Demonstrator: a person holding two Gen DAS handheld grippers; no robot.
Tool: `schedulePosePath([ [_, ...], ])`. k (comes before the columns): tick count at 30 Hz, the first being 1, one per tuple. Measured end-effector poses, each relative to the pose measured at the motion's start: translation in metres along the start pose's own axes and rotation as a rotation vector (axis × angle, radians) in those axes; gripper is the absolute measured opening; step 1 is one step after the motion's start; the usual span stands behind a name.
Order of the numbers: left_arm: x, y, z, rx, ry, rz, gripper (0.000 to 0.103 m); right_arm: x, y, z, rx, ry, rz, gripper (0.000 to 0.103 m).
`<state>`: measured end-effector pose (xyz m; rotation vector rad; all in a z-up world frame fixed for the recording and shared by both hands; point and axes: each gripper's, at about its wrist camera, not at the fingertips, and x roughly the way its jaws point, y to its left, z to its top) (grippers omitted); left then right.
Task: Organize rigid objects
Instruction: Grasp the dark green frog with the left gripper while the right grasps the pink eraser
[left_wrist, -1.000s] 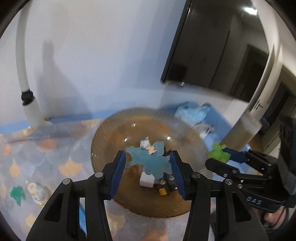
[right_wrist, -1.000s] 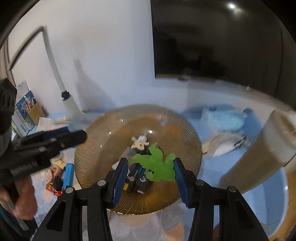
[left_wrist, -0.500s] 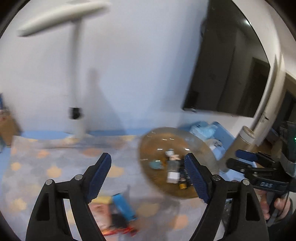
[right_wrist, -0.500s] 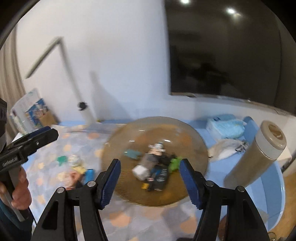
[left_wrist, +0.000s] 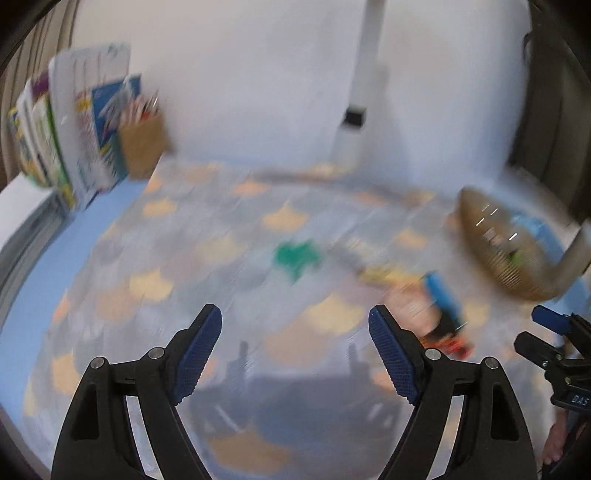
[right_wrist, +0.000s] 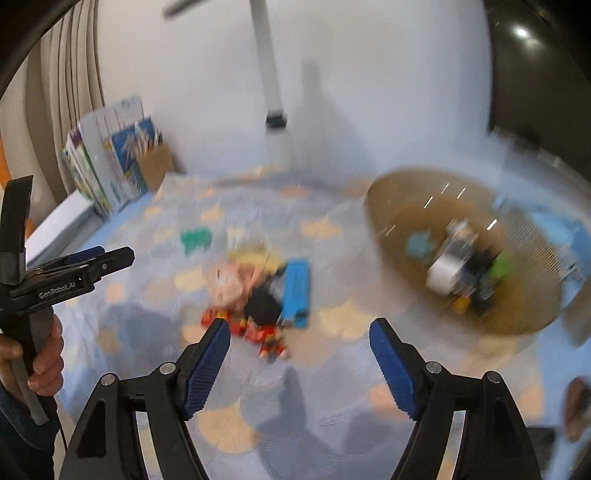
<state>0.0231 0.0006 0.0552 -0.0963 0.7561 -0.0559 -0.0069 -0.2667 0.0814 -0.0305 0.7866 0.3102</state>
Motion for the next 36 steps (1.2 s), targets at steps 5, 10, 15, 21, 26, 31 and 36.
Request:
schedulePosePath([
  [5, 0.023, 0.014, -0.017, -0.002, 0.025, 0.035, 0.081, 0.030, 0.001, -0.018, -0.005, 0.025, -0.018, 0.076],
  [10, 0.022, 0.013, -0.021, -0.001, 0.024, 0.032, 0.081, 0.034, -0.003, -0.022, 0.013, 0.023, -0.032, 0.076],
  [15, 0.025, 0.013, -0.018, 0.006, 0.056, 0.013, 0.081, 0.034, -0.010, -0.019, 0.039, 0.039, -0.003, 0.076],
  [21, 0.020, 0.013, 0.023, 0.109, 0.049, -0.017, 0.081, 0.026, 0.020, 0.014, -0.054, 0.065, 0.085, 0.076],
  [26, 0.064, 0.015, 0.050, 0.190, 0.131, -0.064, 0.081, 0.056, 0.060, 0.041, -0.193, 0.099, 0.084, 0.062],
  [31, 0.097, 0.005, 0.056, 0.246, 0.168, -0.105, 0.081, 0.089, 0.069, 0.049, -0.224, 0.142, 0.087, 0.061],
  [36, 0.117, -0.002, 0.059, 0.261, 0.187, -0.122, 0.074, 0.100, 0.071, 0.052, -0.245, 0.156, 0.087, 0.054],
])
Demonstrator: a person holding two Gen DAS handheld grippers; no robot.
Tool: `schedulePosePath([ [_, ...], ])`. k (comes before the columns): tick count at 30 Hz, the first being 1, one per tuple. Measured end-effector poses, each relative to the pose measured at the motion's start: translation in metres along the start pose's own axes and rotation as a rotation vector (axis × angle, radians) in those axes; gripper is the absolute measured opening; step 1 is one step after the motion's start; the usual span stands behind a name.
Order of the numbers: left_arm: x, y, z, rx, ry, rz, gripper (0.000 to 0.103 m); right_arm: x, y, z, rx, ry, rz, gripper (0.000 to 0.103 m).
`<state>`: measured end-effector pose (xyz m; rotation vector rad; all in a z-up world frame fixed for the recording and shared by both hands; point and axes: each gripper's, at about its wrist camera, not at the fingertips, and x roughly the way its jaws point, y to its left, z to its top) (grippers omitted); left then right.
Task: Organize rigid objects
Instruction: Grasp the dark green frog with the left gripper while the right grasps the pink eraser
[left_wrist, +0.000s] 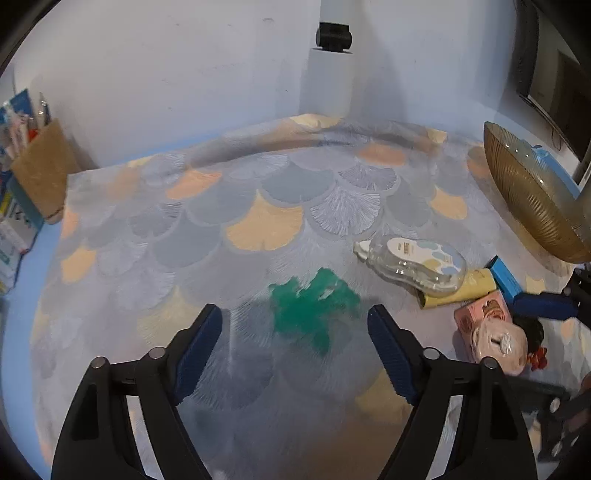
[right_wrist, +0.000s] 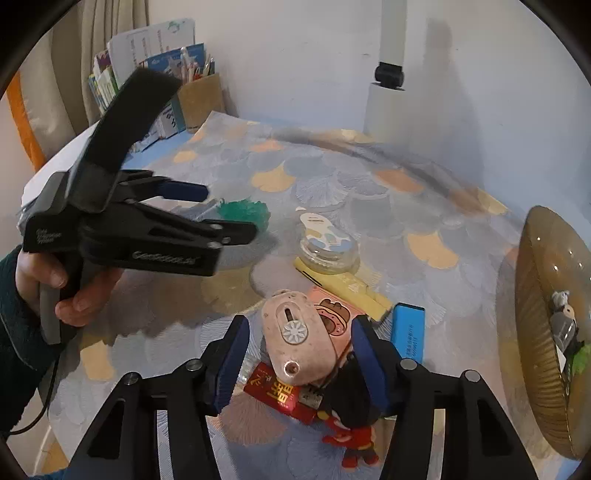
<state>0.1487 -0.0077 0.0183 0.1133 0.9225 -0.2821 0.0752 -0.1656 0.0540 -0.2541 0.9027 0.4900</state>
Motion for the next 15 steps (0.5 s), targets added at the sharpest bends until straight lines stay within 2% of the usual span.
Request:
schedulePosePath([
  [2, 0.004, -0.003, 0.001, 0.008, 0.003, -0.005, 0.062, 0.004, 0.003, 0.000, -0.019, 0.006, -0.012, 0.043],
  [3, 0.004, -0.004, 0.000, 0.015, 0.002, -0.016, 0.048, 0.006, 0.006, 0.000, -0.031, 0.009, -0.021, 0.039],
  [4, 0.002, -0.006, -0.001, 0.021, -0.004, -0.024, 0.044, 0.007, 0.008, 0.000, -0.045, 0.007, -0.033, 0.036],
  [7, -0.006, -0.013, -0.004, 0.049, -0.034, 0.037, 0.042, 0.004, 0.017, -0.003, -0.073, -0.003, -0.047, 0.035],
  [12, -0.042, -0.011, -0.015, -0.029, -0.088, 0.002, 0.042, -0.036, 0.018, -0.008, -0.043, -0.089, -0.041, 0.035],
  [15, -0.071, -0.016, -0.032, -0.059, -0.127, -0.025, 0.042, -0.070, 0.014, -0.024, -0.023, -0.134, -0.052, 0.035],
])
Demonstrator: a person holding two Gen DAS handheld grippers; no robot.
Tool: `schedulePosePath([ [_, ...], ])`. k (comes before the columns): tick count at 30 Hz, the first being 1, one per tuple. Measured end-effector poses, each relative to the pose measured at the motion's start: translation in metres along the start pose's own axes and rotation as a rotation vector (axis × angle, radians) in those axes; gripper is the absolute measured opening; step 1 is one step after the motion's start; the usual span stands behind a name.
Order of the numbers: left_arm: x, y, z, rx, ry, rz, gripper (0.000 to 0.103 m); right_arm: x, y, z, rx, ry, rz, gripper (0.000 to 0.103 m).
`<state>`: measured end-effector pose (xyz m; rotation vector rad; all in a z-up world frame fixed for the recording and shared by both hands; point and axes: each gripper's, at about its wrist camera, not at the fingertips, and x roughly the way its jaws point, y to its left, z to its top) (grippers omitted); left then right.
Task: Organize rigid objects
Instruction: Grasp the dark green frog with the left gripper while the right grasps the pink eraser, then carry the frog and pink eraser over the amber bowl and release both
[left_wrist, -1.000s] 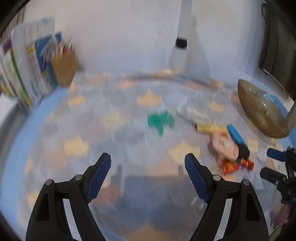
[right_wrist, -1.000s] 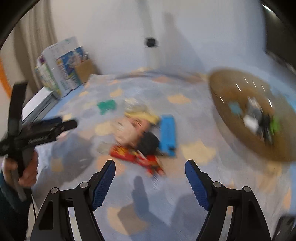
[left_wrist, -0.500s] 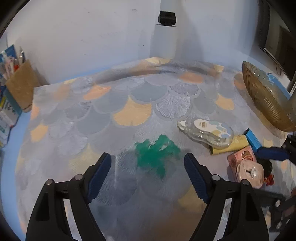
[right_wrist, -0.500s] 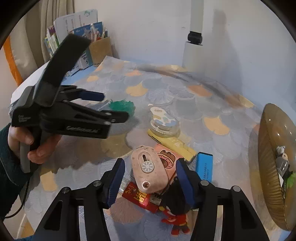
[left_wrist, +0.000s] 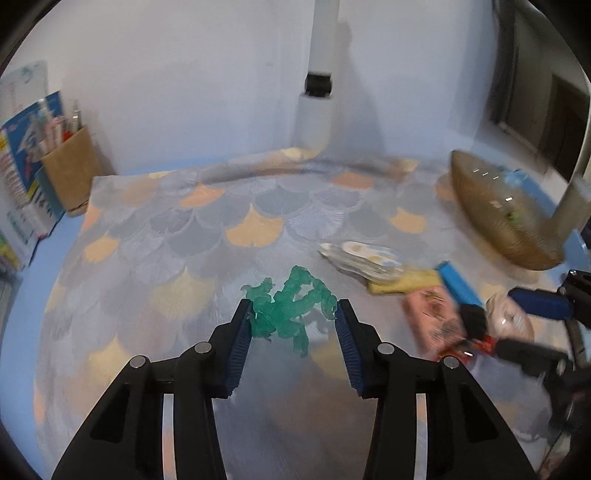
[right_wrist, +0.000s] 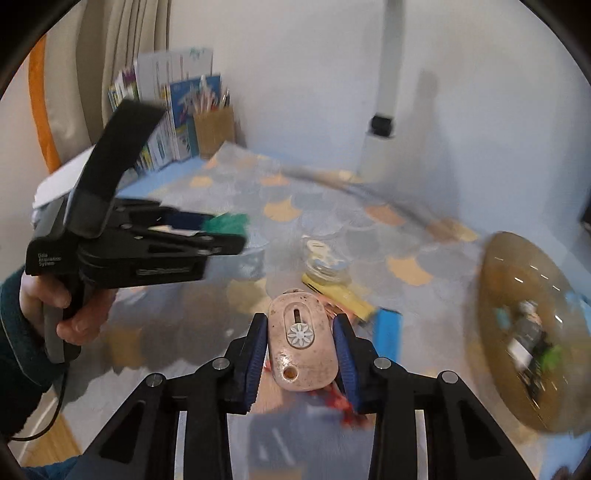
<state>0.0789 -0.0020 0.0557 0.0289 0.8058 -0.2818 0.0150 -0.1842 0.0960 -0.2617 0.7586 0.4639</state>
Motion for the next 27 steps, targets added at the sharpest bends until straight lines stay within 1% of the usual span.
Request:
schedulePosePath([
  [2, -0.016, -0.008, -0.014, -0.017, -0.013, -0.010, 0.042, -0.019, -0.004, -0.016, 0.006, -0.002, -0.010, 0.035],
  [4, -0.023, -0.017, -0.027, -0.027, -0.016, -0.017, 0.042, -0.032, -0.011, -0.040, 0.021, 0.019, -0.026, 0.035],
  [7, -0.023, -0.028, -0.047, -0.036, -0.003, 0.005, 0.042, -0.035, -0.026, -0.074, 0.087, 0.075, -0.016, 0.035],
  [10, -0.018, -0.037, -0.059, -0.054, 0.010, 0.012, 0.042, -0.030, -0.033, -0.097, 0.115, 0.103, -0.018, 0.035],
  [15, -0.016, -0.041, -0.066, -0.050, 0.007, 0.052, 0.042, -0.028, -0.032, -0.112, 0.103, 0.117, -0.015, 0.035],
  [17, -0.017, -0.041, -0.067, -0.050, -0.001, 0.052, 0.042, -0.027, -0.032, -0.116, 0.105, 0.123, -0.012, 0.035],
  [19, -0.014, -0.041, -0.067, -0.047, 0.015, 0.056, 0.042, -0.024, -0.030, -0.119, 0.114, 0.131, -0.010, 0.036],
  [22, -0.013, -0.043, -0.067, -0.038, 0.015, 0.053, 0.042, -0.026, -0.030, -0.123, 0.128, 0.129, -0.007, 0.043],
  [27, -0.014, -0.045, -0.068, -0.031, 0.010, 0.060, 0.042, -0.029, -0.027, -0.126, 0.133, 0.119, -0.020, 0.047],
])
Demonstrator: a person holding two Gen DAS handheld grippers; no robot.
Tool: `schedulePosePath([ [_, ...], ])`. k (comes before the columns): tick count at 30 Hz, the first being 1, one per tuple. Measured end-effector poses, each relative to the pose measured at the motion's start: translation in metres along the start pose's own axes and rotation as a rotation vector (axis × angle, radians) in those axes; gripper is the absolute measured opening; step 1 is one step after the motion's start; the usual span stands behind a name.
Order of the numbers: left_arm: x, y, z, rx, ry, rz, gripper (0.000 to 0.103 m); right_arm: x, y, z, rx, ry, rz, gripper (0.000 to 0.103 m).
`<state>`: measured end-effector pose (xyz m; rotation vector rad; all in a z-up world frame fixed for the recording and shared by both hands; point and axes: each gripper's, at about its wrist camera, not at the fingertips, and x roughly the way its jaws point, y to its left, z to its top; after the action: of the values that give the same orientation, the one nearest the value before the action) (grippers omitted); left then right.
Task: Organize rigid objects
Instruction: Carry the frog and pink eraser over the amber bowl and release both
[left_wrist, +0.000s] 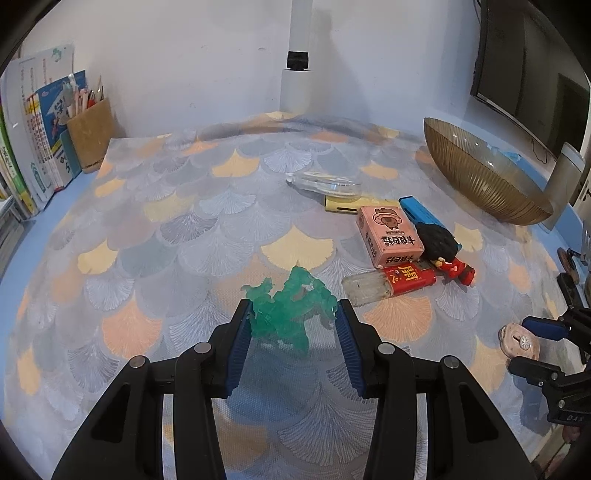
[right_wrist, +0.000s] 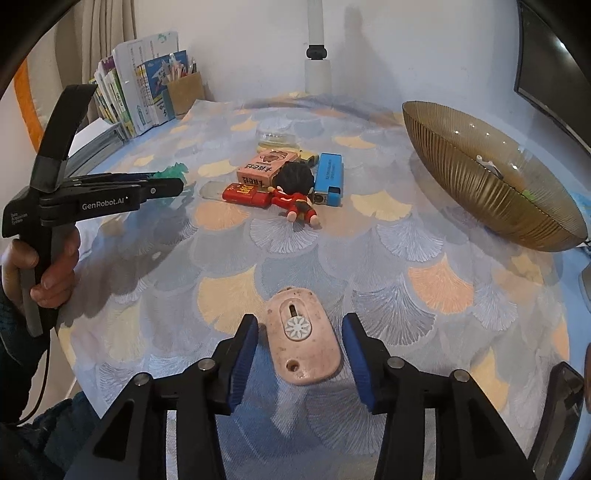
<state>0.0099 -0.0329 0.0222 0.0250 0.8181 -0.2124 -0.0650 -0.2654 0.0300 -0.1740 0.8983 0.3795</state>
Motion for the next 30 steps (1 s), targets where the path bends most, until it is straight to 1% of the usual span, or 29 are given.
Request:
schedulePosePath([
  [3, 0.000, 0.001, 0.000, -0.006, -0.001, 0.000, 0.042, -0.001, 0.000, -0.001, -0.001, -0.001, -0.011, 0.049],
  [5, 0.000, 0.001, 0.000, -0.010, -0.001, -0.001, 0.042, -0.002, -0.002, -0.003, 0.007, -0.006, -0.013, 0.053],
  [9, 0.000, 0.002, 0.000, -0.008, -0.001, 0.000, 0.042, -0.003, 0.001, -0.006, -0.004, -0.020, -0.041, 0.054],
  [12, 0.000, 0.001, 0.000, -0.002, 0.001, 0.007, 0.042, -0.005, 0.002, -0.009, -0.003, -0.032, -0.045, 0.053],
  [14, 0.000, 0.000, 0.000, 0.001, 0.001, 0.011, 0.042, -0.005, 0.003, -0.010, -0.008, -0.042, -0.043, 0.050],
  [16, 0.000, 0.001, -0.001, 0.002, 0.002, 0.015, 0.042, -0.007, 0.008, -0.011, -0.027, -0.051, -0.034, 0.040],
  [19, 0.000, -0.001, -0.001, 0.004, 0.002, 0.020, 0.042, -0.010, 0.017, -0.014, -0.054, -0.054, -0.039, 0.035],
  [22, -0.001, -0.001, -0.001, 0.002, 0.002, 0.021, 0.042, -0.015, 0.032, -0.018, -0.087, -0.052, 0.005, 0.034],
  [25, -0.003, -0.003, 0.003, -0.004, 0.011, 0.022, 0.042, -0.027, 0.040, -0.017, -0.118, -0.084, -0.013, 0.034],
  [27, -0.012, -0.010, 0.012, -0.008, -0.009, -0.007, 0.042, -0.046, 0.029, -0.010, -0.096, -0.133, -0.030, 0.034],
  [30, -0.032, -0.033, 0.040, 0.037, -0.074, -0.039, 0.042, -0.080, -0.008, 0.010, -0.027, -0.210, -0.064, 0.034],
])
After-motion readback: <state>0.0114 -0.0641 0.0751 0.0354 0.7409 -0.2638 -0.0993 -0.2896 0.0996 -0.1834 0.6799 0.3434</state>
